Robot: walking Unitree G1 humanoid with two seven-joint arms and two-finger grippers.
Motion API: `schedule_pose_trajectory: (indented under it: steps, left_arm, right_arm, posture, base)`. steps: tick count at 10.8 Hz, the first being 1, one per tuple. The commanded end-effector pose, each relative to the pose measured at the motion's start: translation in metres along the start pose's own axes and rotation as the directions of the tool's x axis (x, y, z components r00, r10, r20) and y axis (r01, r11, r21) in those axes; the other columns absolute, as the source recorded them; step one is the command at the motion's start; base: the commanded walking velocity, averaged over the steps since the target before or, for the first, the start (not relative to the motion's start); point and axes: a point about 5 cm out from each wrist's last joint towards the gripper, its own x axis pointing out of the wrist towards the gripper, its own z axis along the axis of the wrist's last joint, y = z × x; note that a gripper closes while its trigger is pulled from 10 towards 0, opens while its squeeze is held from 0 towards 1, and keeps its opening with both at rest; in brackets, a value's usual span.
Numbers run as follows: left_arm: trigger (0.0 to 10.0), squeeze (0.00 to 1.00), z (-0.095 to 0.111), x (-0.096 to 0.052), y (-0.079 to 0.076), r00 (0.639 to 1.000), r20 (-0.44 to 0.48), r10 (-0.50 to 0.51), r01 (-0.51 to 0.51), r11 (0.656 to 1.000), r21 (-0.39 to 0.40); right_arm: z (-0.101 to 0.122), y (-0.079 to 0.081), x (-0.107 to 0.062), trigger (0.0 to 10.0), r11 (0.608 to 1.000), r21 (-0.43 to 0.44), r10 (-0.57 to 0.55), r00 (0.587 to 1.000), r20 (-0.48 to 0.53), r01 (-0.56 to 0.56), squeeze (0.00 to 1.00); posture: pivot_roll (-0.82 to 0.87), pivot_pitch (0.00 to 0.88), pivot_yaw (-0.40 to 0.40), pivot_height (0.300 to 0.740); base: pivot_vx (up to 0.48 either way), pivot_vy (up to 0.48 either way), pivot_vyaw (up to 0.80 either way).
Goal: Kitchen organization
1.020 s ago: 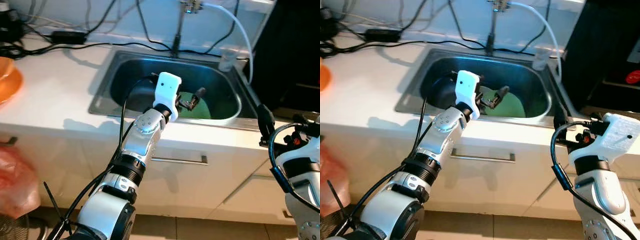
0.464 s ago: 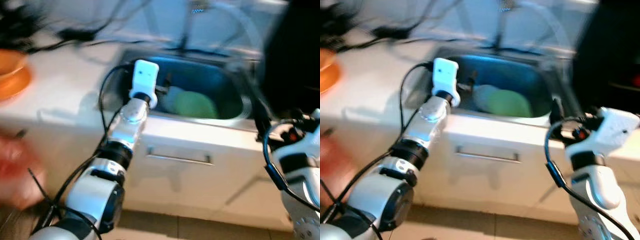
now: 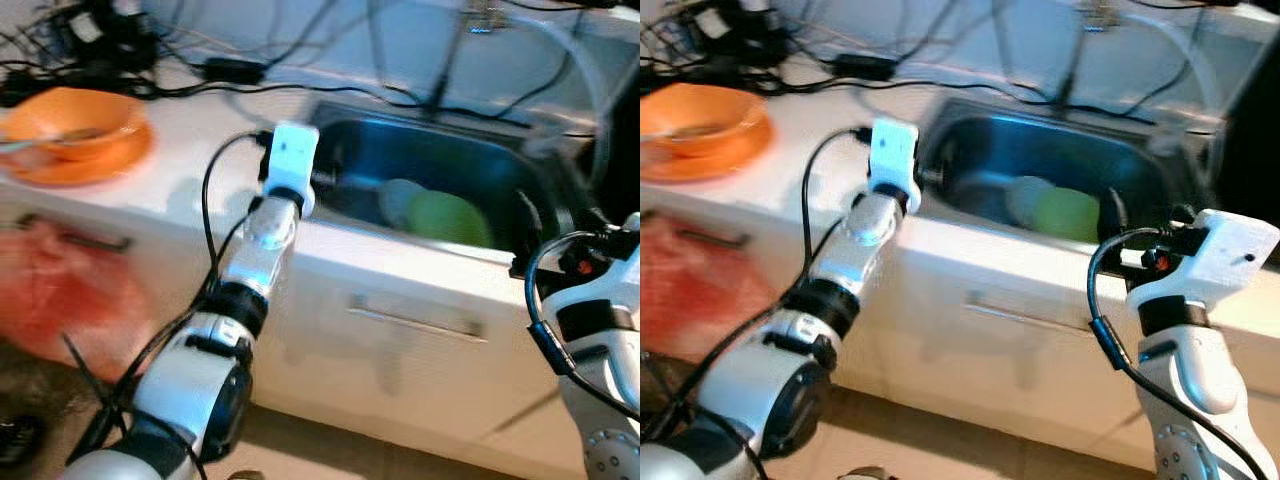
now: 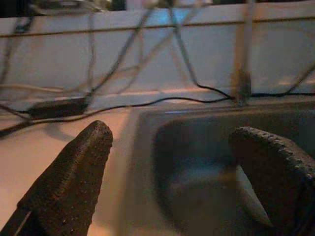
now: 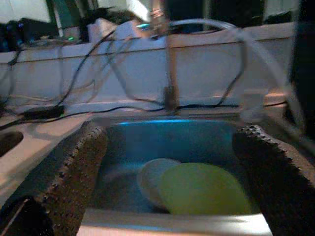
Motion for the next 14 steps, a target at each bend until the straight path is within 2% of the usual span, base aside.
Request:
schedule_pose_trajectory:
  steps: [1, 3, 7, 9, 11, 13, 14]
  left_arm:
    - [10.0, 0.00, 0.004, 0.003, -0.003, 1.000, 0.005, 0.001, -0.001, 1.000, 0.003]
    - [10.0, 0.00, 0.004, 0.004, -0.003, 1.000, 0.002, 0.001, -0.001, 1.000, 0.010]
    - [10.0, 0.00, 0.007, 0.006, -0.008, 1.000, 0.011, 0.005, -0.006, 0.999, 0.035]
    - [10.0, 0.00, 0.010, 0.007, -0.011, 1.000, 0.014, -0.004, 0.003, 1.000, 0.021]
    - [10.0, 0.00, 0.013, 0.008, -0.015, 0.999, 0.031, -0.036, 0.035, 0.999, 0.016]
    - [10.0, 0.00, 0.036, 0.011, -0.017, 0.987, 0.157, -0.039, 0.042, 0.999, -0.011]
    - [10.0, 0.00, 0.055, 0.011, -0.018, 0.968, 0.246, -0.055, 0.062, 0.998, -0.019]
  right_arm:
    - [0.002, -0.004, 0.000, 10.0, 1.000, -0.017, -0.017, 1.000, 0.014, 0.017, 0.00]
    - [0.003, -0.005, 0.001, 10.0, 1.000, -0.017, -0.020, 1.000, 0.018, 0.020, 0.00]
    - [0.006, -0.008, 0.000, 10.0, 0.999, -0.022, -0.032, 0.999, 0.029, 0.033, 0.00]
    - [0.006, -0.009, 0.000, 10.0, 0.999, -0.024, -0.035, 0.999, 0.032, 0.036, 0.00]
    - [0.006, -0.008, 0.000, 10.0, 0.999, -0.030, -0.032, 0.999, 0.035, 0.033, 0.00]
    - [0.028, -0.006, 0.000, 10.0, 0.997, -0.062, -0.026, 0.986, 0.162, 0.036, 0.00]
    - [0.043, -0.004, 0.000, 10.0, 0.996, -0.078, -0.020, 0.975, 0.223, 0.038, 0.00]
  posture:
    - [0.07, 0.000, -0.083, 0.740]
    - [0.07, 0.000, -0.078, 0.740]
    - [0.07, 0.000, -0.075, 0.740]
    - [0.07, 0.000, -0.070, 0.740]
    - [0.06, 0.000, -0.069, 0.740]
    - [0.06, 0.000, -0.069, 0.740]
    - [0.06, 0.000, -0.070, 0.740]
  base:
    - [0.000, 0.480, 0.00]
    - [0.000, 0.480, 0.00]
    - [0.000, 0.000, 0.00]
    - [0.000, 0.000, 0.00]
    - [0.274, 0.000, 0.00]
    - [0.435, 0.000, 0.00]
    - [0.480, 0.000, 0.00]
